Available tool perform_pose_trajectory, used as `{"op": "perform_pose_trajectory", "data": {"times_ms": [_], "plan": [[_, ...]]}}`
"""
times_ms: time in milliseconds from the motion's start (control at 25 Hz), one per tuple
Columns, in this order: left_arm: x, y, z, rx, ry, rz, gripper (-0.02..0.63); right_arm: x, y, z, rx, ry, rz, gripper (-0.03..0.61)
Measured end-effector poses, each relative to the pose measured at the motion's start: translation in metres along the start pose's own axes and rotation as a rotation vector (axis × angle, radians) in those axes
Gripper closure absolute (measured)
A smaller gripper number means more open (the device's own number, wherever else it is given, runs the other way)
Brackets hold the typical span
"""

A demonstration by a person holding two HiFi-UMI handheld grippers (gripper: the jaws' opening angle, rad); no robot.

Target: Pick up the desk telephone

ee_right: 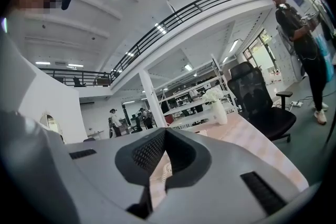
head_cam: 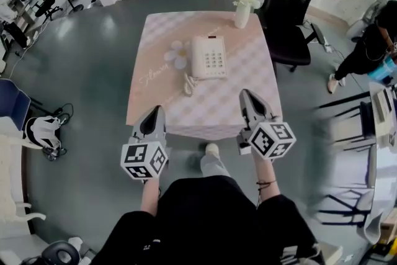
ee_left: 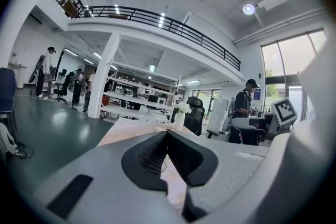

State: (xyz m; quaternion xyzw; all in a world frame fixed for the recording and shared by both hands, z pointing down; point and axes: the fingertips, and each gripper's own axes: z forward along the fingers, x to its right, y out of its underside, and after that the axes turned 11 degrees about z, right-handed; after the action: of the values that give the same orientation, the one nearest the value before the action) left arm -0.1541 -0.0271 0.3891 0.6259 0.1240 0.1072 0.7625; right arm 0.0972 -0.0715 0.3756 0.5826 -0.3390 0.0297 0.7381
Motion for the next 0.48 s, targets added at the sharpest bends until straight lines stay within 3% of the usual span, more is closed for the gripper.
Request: {"op": "perform_pose_trajectory", "data": {"times_ms": [480], "plan": [[0.011, -0.001, 0.098, -0.049, -0.010, 0.005, 0.615, 0.057, -0.009, 0.081, -0.120, -0.040, -0.035, 0.586]]}}
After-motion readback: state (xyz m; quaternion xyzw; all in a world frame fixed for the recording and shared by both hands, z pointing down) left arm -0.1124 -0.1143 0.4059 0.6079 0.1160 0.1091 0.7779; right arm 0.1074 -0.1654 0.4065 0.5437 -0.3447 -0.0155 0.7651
